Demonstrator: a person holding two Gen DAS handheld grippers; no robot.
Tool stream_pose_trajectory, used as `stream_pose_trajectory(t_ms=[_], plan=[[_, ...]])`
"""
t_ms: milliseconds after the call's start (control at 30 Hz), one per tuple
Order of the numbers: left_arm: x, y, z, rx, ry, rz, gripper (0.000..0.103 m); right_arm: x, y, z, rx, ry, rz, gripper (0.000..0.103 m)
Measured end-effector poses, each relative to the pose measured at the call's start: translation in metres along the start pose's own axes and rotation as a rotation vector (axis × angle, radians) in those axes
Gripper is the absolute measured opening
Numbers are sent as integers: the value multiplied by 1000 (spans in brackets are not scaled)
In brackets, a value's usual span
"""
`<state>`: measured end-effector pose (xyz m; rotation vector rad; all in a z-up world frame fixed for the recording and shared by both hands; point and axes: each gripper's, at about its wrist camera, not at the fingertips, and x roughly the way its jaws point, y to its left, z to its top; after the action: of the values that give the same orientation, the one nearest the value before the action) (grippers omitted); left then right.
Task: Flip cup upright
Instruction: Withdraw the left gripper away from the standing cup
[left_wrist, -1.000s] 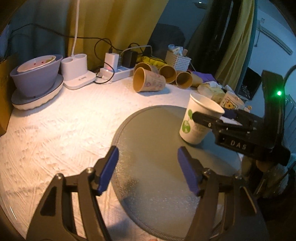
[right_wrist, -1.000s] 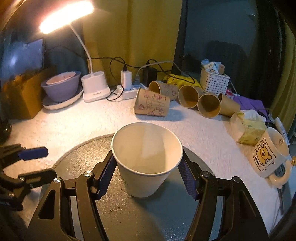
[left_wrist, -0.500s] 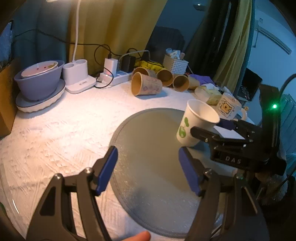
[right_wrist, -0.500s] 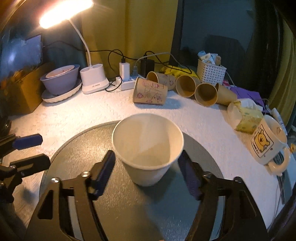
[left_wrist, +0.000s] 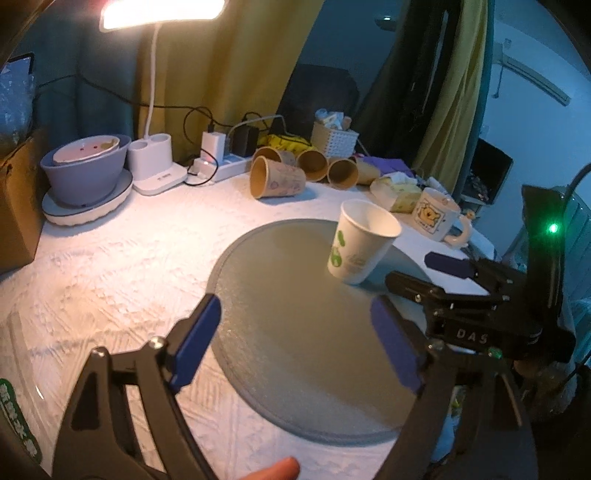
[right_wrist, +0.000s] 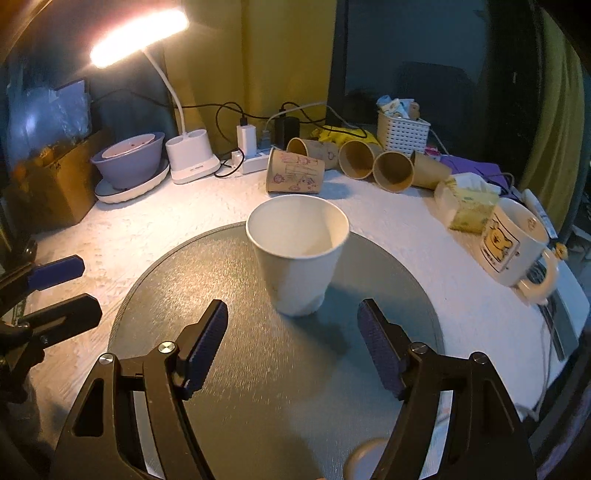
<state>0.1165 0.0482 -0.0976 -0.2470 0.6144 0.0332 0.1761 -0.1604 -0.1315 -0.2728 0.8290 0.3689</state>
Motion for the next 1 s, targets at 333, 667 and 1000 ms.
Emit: stream_pose_trajectory(t_ms=[333, 667, 1000], plan=[[-26, -15, -8, 33, -34, -4, 85, -37, 2, -20, 27, -23, -22, 76], [-54, -34, -14, 73, -76, -24, 85, -72, 4, -34, 51, -62, -48, 76], [-82, -52, -9, 115, -138, -21, 85, -113, 3, -39, 64, -125, -76, 76]])
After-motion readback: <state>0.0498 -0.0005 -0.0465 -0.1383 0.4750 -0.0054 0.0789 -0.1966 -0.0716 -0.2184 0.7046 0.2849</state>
